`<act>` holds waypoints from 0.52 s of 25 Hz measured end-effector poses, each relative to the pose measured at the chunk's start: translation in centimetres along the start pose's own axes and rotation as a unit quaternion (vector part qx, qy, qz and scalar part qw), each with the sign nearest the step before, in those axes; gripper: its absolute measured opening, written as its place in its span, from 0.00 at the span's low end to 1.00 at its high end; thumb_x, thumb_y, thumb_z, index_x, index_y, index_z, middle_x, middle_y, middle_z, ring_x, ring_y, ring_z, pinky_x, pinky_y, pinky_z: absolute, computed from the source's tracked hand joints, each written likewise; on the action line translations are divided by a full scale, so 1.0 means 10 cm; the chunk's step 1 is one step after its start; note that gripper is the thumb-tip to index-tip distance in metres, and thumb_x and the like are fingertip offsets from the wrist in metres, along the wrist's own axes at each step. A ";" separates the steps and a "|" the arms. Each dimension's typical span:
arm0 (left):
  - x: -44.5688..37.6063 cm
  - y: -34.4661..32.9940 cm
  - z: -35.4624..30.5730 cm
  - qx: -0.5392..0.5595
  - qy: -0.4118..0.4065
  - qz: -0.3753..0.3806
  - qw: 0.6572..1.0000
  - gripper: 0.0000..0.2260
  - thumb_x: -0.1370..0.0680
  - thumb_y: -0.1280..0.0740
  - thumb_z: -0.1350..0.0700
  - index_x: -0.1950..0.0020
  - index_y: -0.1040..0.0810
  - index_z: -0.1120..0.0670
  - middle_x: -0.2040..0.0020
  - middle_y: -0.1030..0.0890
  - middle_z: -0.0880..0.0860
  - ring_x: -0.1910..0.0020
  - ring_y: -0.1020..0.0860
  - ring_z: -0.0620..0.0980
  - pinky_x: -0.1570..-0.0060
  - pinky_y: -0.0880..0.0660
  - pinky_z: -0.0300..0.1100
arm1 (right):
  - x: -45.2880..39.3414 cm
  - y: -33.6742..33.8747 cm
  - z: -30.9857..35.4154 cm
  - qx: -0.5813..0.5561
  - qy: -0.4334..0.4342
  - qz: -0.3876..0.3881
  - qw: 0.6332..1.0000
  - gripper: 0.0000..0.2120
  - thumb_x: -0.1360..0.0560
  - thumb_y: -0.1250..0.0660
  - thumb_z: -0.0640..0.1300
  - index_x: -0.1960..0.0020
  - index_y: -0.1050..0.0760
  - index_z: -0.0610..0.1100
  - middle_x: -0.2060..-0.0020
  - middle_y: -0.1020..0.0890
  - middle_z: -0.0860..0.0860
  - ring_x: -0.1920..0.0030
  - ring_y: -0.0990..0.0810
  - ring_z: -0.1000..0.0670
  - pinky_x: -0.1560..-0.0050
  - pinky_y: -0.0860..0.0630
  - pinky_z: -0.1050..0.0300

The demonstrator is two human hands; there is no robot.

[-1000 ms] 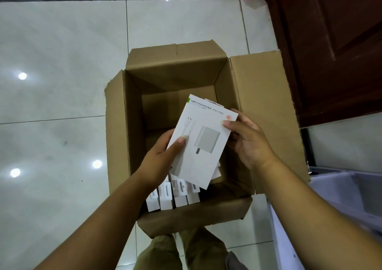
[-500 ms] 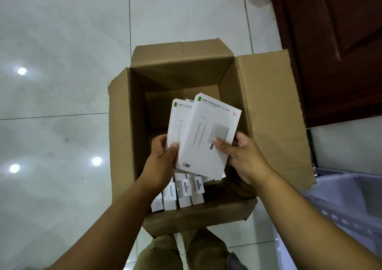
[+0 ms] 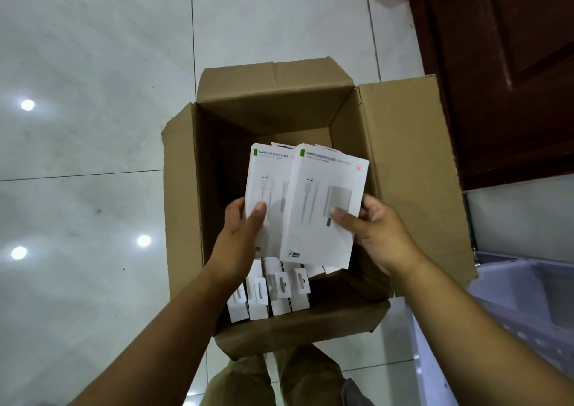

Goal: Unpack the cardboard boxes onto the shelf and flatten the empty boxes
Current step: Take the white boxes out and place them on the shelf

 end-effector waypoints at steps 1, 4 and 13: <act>0.02 -0.03 -0.03 0.006 -0.001 0.023 1.000 0.23 0.26 0.41 0.41 0.33 0.41 0.45 0.48 0.28 0.42 0.52 0.24 0.45 0.62 0.26 0.34 | -0.01 -0.06 0.02 0.002 0.001 0.009 1.000 0.24 0.35 0.28 0.47 0.40 0.25 0.44 0.46 0.17 0.48 0.46 0.17 0.47 0.47 0.20 0.49; 0.04 -0.10 -0.06 0.011 0.000 0.068 0.998 0.31 0.33 0.35 0.43 0.33 0.43 0.46 0.45 0.29 0.44 0.50 0.24 0.46 0.67 0.24 0.30 | -0.06 -0.21 0.05 0.012 0.002 0.018 1.000 0.21 0.35 0.28 0.48 0.43 0.24 0.48 0.47 0.17 0.49 0.47 0.18 0.48 0.47 0.20 0.51; 0.10 -0.11 -0.12 0.006 -0.002 0.068 0.998 0.33 0.28 0.32 0.51 0.28 0.44 0.51 0.45 0.29 0.45 0.49 0.25 0.48 0.66 0.24 0.29 | 0.08 -0.35 0.19 0.058 0.023 -0.006 0.998 0.15 0.26 0.30 0.47 0.40 0.26 0.50 0.48 0.18 0.54 0.49 0.18 0.52 0.50 0.19 0.55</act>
Point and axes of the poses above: each hand's wrist, its own x-axis away from the middle knuckle, its own y-axis out of the back of the hand, z = x × y, the point moved 3 cm from there along -x, towards the middle knuckle
